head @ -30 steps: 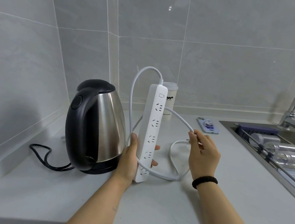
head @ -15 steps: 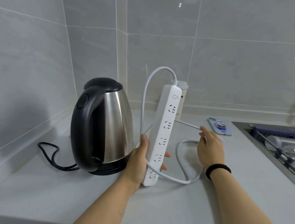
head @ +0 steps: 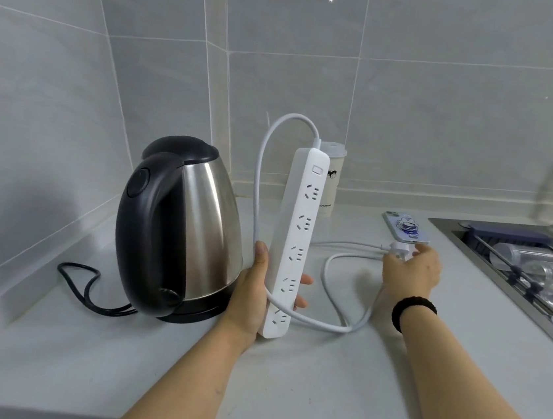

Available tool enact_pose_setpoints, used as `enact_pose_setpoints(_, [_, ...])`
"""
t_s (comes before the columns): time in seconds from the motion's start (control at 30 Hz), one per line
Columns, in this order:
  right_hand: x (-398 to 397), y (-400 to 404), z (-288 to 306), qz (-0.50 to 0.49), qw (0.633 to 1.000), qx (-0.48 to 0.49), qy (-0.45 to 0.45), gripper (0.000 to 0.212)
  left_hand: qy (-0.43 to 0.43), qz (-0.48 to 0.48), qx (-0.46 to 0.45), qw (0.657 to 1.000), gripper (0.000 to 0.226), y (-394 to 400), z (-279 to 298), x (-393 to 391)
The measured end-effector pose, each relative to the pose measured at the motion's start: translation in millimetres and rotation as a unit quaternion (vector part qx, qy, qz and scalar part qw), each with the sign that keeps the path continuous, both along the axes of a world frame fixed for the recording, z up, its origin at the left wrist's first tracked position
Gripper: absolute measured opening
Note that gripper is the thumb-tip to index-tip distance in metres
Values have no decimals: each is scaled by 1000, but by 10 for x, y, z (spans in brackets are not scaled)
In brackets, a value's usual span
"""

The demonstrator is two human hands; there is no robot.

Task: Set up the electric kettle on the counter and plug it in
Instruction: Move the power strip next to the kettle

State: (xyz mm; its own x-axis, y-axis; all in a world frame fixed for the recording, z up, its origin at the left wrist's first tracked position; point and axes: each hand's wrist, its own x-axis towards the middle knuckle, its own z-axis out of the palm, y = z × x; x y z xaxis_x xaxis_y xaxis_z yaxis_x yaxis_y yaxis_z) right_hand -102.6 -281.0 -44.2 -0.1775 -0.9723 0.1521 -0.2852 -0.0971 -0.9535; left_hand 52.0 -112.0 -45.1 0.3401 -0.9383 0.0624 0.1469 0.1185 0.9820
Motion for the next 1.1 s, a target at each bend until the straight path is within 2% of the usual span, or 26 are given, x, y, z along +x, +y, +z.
enact_pose_setpoints(0.1, [-30,66,5,45,993,101,-36,59,6,3,-2,1000,80,22,1,-11])
enact_pose_setpoints(0.2, [-1,150,-31,86,985,130,-73,65,16,12,-5,1000,72,46,13,-21])
enact_pose_setpoints(0.33, [29,334,14,138,959,177,-172,79,12,27,-16,999,64,78,29,-27])
enact_pose_setpoints(0.53, [65,577,-20,184,945,205,-176,119,26,25,-37,999,63,92,24,-23])
enact_pose_setpoints(0.6, [70,667,-16,192,943,211,-172,123,33,26,-39,998,63,96,25,-21])
enact_pose_setpoints(0.7, [32,771,-16,200,934,222,-195,107,47,31,-42,998,60,100,31,-22])
enact_pose_setpoints(0.83, [-75,855,-39,235,885,233,-326,56,53,41,-49,997,60,102,47,-3])
enact_pose_setpoints(0.93, [-135,903,-58,266,849,261,-375,24,76,62,-59,993,63,101,59,9])
enact_pose_setpoints(1.0, [-167,939,-70,294,819,292,-397,21,76,70,-58,993,66,92,57,5])
enact_pose_setpoints(1.1, [-200,975,-73,330,781,329,-415,29,61,73,-52,994,69,72,47,-3])
